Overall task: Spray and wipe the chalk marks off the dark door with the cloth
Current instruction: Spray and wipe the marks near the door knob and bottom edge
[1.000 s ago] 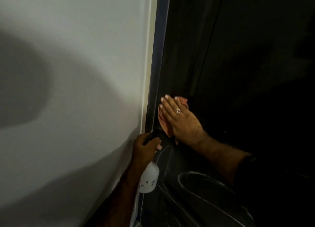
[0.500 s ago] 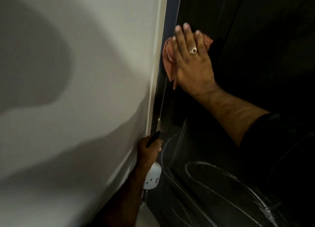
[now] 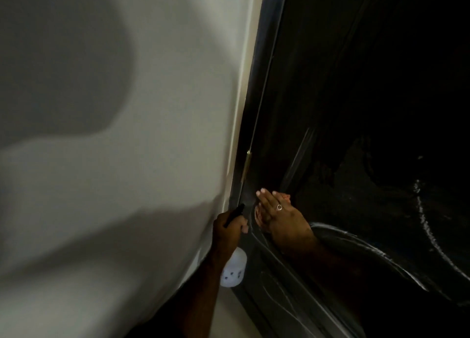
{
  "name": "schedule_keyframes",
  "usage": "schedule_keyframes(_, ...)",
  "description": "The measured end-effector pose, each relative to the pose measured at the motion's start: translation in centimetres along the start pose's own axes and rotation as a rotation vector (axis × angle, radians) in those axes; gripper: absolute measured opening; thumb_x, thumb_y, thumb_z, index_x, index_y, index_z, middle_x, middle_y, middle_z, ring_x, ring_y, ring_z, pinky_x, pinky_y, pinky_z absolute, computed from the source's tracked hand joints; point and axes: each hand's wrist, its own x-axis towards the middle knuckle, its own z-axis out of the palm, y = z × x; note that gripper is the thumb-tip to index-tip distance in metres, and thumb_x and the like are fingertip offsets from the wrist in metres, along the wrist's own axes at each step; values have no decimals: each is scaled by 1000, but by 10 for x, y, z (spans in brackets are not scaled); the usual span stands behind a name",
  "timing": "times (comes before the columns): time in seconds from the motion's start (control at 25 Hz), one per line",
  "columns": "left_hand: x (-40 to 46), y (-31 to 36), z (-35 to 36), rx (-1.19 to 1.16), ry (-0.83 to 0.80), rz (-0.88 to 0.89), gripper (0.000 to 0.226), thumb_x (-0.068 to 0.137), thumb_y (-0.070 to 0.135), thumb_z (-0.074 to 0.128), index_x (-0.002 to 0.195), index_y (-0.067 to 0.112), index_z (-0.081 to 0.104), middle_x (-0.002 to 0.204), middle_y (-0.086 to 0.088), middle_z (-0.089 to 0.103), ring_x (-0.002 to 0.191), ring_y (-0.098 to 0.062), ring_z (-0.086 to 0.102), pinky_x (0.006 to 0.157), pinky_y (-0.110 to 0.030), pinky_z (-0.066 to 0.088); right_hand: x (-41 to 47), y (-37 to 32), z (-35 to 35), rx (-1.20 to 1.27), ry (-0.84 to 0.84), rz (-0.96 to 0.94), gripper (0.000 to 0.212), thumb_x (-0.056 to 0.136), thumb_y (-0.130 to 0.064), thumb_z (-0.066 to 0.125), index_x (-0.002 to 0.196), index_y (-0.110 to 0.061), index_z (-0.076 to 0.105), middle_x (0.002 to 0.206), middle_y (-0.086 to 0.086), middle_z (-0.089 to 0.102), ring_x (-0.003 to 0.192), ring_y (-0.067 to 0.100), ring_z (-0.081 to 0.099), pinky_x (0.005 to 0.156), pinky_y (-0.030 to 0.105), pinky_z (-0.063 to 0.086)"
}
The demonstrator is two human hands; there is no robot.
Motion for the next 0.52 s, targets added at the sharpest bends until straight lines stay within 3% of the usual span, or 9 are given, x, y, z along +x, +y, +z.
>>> schedule_keyframes(0.08, -10, 7, 5, 31, -40, -7, 26, 97, 2, 61, 88, 20, 77, 67, -1, 66, 71, -24, 62, 72, -36, 54, -9, 32, -45, -38, 132, 141, 93, 105, -44, 50, 166, -8, -9, 171, 25, -26, 160, 41, -22, 132, 56, -7)
schedule_keyframes(0.16, -15, 22, 13, 2, -63, 37, 17, 95, 5, 62, 102, 6, 77, 68, -1, 66, 72, -25, 62, 73, -33, 54, -22, 75, -95, -44, 374, 290, 87, 103, -36, 44, 168, -6, -6, 171, 27, -25, 160, 42, -23, 132, 55, -8)
schedule_keyframes(0.2, -17, 32, 16, -36, -76, 78, 20, 90, 10, 63, 102, -2, 75, 72, -4, 69, 76, -27, 66, 75, -33, 56, -33, 96, -114, -31, 489, 367, 83, 103, -32, 40, 168, -4, -3, 172, 27, -22, 161, 41, -20, 133, 55, -5)
schedule_keyframes(0.28, -23, 59, 25, -75, -135, 152, 25, 87, 19, 63, 100, 0, 74, 88, -13, 78, 91, -30, 75, 84, -32, 59, -65, 127, -135, 20, 628, 474, 79, 104, -29, 35, 168, -2, -2, 174, 24, -20, 162, 39, -17, 133, 54, 0)
schedule_keyframes(0.32, -27, 69, 30, -78, -174, 184, 23, 89, 20, 62, 100, 4, 74, 94, -14, 79, 97, -29, 76, 88, -33, 60, -84, 131, -133, 36, 633, 523, 81, 104, -31, 35, 168, -2, -4, 174, 23, -22, 163, 38, -17, 133, 54, 1)
schedule_keyframes(0.4, -34, 80, 44, -56, -272, 228, 16, 88, 17, 63, 91, 5, 74, 84, -14, 75, 86, -29, 74, 84, -34, 59, -116, 117, -106, 39, 576, 528, 88, 103, -34, 42, 167, -3, -10, 172, 22, -28, 161, 38, -23, 133, 54, -4)
schedule_keyframes(0.48, -42, 68, 57, 28, -353, 174, 13, 89, 18, 65, 83, 11, 74, 73, -7, 66, 71, -24, 63, 71, -33, 54, -142, 73, -53, 43, 458, 421, 93, 103, -31, 51, 167, -4, -11, 170, 22, -31, 158, 38, -31, 128, 53, -20)
schedule_keyframes(0.52, -47, 53, 62, 91, -359, 89, 11, 92, 19, 66, 89, 13, 75, 75, -4, 66, 69, -20, 61, 69, -32, 52, -156, 54, -24, 49, 405, 347, 97, 100, -29, 60, 167, -4, -5, 172, 21, -27, 159, 37, -30, 127, 51, -24)
